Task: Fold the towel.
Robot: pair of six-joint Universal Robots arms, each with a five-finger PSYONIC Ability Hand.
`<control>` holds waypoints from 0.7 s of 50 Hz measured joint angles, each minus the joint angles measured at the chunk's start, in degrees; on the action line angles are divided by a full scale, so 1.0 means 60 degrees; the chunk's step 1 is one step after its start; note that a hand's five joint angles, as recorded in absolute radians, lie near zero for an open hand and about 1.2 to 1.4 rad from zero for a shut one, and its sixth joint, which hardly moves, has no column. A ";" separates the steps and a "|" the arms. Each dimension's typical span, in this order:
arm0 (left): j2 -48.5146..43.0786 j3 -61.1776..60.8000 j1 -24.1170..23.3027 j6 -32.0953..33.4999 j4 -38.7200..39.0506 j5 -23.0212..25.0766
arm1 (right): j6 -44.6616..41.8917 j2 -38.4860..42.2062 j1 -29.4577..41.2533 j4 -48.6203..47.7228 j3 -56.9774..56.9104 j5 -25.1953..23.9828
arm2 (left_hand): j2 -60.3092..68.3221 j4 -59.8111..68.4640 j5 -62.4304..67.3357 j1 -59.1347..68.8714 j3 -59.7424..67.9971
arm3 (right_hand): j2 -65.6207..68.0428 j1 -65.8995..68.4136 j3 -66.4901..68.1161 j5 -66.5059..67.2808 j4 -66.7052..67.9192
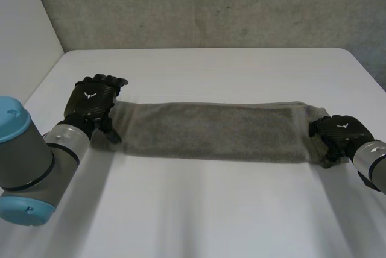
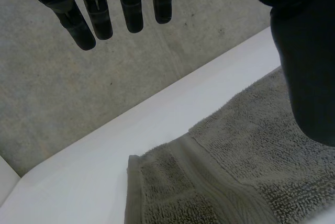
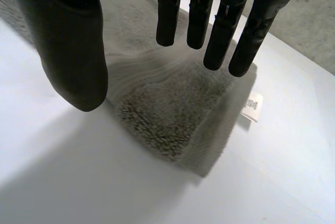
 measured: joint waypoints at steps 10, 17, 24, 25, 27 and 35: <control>-0.0026 0.0010 -0.0008 0.0014 0.0051 -0.0036 | -0.0149 0.0526 -0.0205 -0.0143 -0.0391 0.0059 | 0.0000 -0.0001 0.0004 -0.0001 0.0000 | 0.0531 0.0642 0.0556 0.0546 0.0553; -0.0037 0.0009 -0.0008 0.0014 0.0044 -0.0036 | -0.0447 0.0883 -0.0310 -0.0111 -0.0552 0.0086 | 0.0000 -0.0001 0.0000 -0.0002 0.0000 | 0.2284 0.2323 0.2252 0.2160 0.2177; -0.0038 -0.0017 -0.0011 0.0013 0.0051 -0.0030 | -0.0575 0.1030 -0.0490 -0.0113 -0.0674 0.0112 | 0.0000 -0.0001 -0.0001 -0.0002 -0.0001 | 0.7628 0.7810 0.8012 0.7822 0.8061; -0.0037 -0.0017 -0.0009 0.0013 0.0053 -0.0029 | -0.0577 0.1028 -0.0513 -0.0114 -0.0683 0.0118 | -0.0001 -0.0001 -0.0005 -0.0004 0.0001 | 0.7629 0.7810 0.8012 0.7833 0.8069; -0.0037 -0.0017 -0.0005 0.0013 0.0054 -0.0028 | -0.0583 0.1006 -0.0625 -0.0109 -0.0729 0.0155 | -0.0001 -0.0001 -0.0008 -0.0016 -0.0008 | 0.7629 0.7810 0.8012 0.7842 0.8069; -0.0029 0.0001 0.0008 0.0014 0.0050 -0.0053 | -0.1035 0.0698 -0.1455 0.0051 -0.1009 0.0396 | -0.0002 -0.0001 -0.0011 -0.0020 -0.0011 | 0.7629 0.7813 0.8012 0.7846 0.8069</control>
